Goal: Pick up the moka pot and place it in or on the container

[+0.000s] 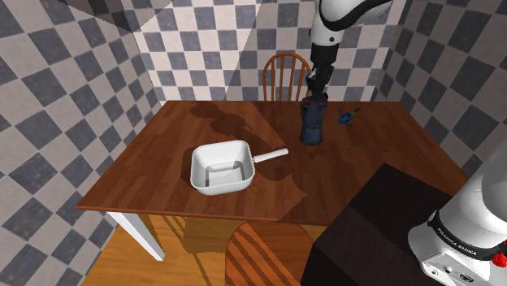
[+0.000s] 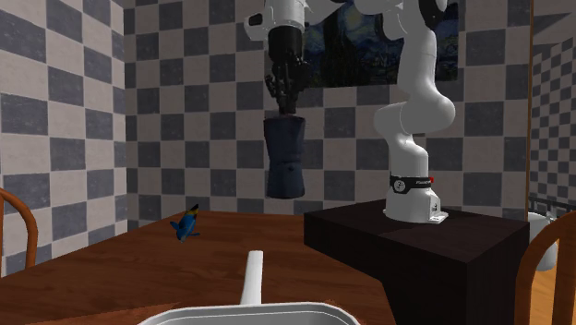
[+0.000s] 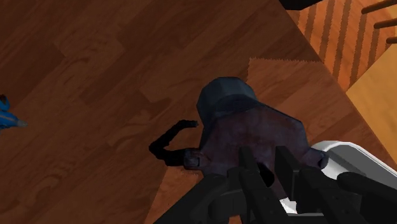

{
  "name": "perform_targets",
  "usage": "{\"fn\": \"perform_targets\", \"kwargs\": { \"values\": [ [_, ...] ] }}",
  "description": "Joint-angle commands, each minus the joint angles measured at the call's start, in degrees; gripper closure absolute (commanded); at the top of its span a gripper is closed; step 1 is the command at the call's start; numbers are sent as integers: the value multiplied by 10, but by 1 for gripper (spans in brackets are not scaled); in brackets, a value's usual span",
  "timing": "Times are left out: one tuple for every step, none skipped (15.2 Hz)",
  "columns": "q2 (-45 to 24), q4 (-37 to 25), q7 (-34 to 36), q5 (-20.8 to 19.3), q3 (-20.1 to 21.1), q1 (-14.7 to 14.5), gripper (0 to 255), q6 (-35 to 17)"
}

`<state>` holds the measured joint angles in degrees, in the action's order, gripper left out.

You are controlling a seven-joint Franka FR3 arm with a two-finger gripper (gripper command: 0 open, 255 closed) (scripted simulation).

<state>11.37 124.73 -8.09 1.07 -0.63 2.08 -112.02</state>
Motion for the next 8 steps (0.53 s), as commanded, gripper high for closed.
{"fn": "perform_targets", "kwargs": {
  "values": [
    [-27, -38, 23, 3, 14, -10, 255, 10],
    [-41, -58, 33, 4, 20, -15, 255, 16],
    [-55, -79, 44, 5, 26, -19, 255, 22],
    [-69, -100, 54, 5, 31, -24, 255, 29],
    [-84, -122, 64, 5, 36, -28, 255, 36],
    [-99, -145, 74, 4, 41, -33, 255, 44],
    [-115, -169, 84, 3, 46, -37, 255, 51],
    [-131, -193, 94, 2, 51, -42, 255, 60]
  ]
}}
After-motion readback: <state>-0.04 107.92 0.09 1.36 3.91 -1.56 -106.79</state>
